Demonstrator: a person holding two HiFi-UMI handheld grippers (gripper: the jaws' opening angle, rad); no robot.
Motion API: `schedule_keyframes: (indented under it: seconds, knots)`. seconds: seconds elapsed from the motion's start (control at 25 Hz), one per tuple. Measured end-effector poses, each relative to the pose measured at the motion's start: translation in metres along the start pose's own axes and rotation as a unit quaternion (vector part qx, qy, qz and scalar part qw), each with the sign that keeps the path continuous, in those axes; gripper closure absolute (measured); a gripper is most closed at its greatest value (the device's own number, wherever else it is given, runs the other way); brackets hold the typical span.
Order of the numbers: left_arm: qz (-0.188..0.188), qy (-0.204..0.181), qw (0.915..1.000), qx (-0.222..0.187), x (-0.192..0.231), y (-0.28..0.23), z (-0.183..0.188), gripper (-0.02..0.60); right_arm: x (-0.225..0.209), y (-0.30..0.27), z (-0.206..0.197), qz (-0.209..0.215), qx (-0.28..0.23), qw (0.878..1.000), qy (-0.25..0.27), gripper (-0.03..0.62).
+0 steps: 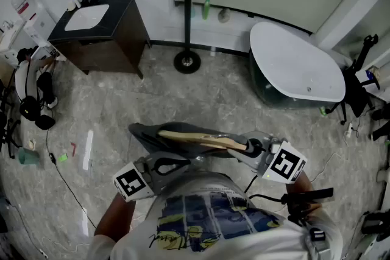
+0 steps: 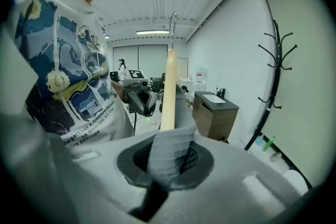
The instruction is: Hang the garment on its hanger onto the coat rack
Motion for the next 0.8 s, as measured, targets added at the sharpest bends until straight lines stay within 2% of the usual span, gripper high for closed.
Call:
schedule_keyframes:
  seconds: [0.2,0.32,0.44,0.64,0.8]
  knots:
    - [0.015,-0.015,0.9997,0.01,0.01,0.003,0.003,0.579,-0.008,-0.002,0.006,-0.006,0.0,1.0,-0.007,0.588]
    - [0.035,-0.025,0.9989,0.019,0.021,0.009,-0.007,0.579,-0.017,-0.01,0.01,-0.009,-0.003,1.0,-0.012,0.588]
    - [0.034,-0.037,0.9986,0.019,0.032,0.016,-0.012,0.58,-0.032,-0.02,0.014,-0.015,-0.005,1.0,-0.014,0.588]
    - [0.04,-0.032,0.9986,0.013,0.048,0.023,-0.018,0.58,-0.062,-0.031,0.027,-0.021,-0.007,1.0,-0.022,0.588]
    - [0.045,-0.023,0.9987,0.012,0.076,0.021,-0.022,0.579,-0.103,-0.04,0.042,-0.014,-0.015,0.999,-0.025,0.588]
Point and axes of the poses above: the fingertips, and each gripper's own axes: y backward along the fingers, x to its left, z out of its top, the point moved 3 cm from there along y, backward along the fingers, and after that the axes turned 13 degrees about -y, right-handed, at the moved point
